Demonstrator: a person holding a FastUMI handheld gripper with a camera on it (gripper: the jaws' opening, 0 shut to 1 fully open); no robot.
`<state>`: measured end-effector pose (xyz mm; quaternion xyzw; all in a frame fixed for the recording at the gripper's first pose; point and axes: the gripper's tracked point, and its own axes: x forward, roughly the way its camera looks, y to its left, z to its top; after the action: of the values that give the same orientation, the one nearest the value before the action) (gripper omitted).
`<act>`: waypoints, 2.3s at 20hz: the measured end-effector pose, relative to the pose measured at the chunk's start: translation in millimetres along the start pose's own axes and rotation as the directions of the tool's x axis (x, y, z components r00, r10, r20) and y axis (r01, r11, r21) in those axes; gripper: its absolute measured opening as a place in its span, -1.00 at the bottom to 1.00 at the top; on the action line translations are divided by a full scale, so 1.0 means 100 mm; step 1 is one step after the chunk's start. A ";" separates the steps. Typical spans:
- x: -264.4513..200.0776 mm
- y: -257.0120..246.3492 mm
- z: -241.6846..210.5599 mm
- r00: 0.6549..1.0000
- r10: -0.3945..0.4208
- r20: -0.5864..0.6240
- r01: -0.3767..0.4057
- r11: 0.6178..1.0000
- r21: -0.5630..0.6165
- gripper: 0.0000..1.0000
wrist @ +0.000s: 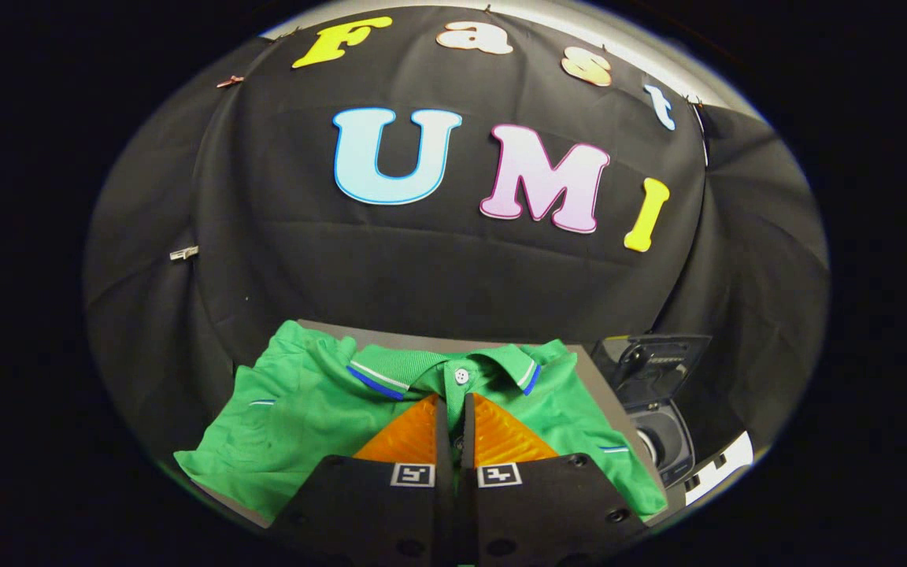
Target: Put the clothes into the washing machine and then close the washing machine lid.
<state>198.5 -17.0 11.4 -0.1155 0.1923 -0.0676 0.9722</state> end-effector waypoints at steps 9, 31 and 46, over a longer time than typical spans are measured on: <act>-0.28 -0.36 0.53 0.989 0.000 0.146 0.001 1.000 -0.002 -0.90; -0.23 -2.88 0.82 0.980 0.018 0.198 -0.026 0.999 0.038 -0.90; 0.54 -3.78 -0.40 0.995 -0.095 0.041 0.092 0.993 0.072 -0.90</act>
<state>200.1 -399.0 51.1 -0.0916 0.1623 -0.1171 0.9755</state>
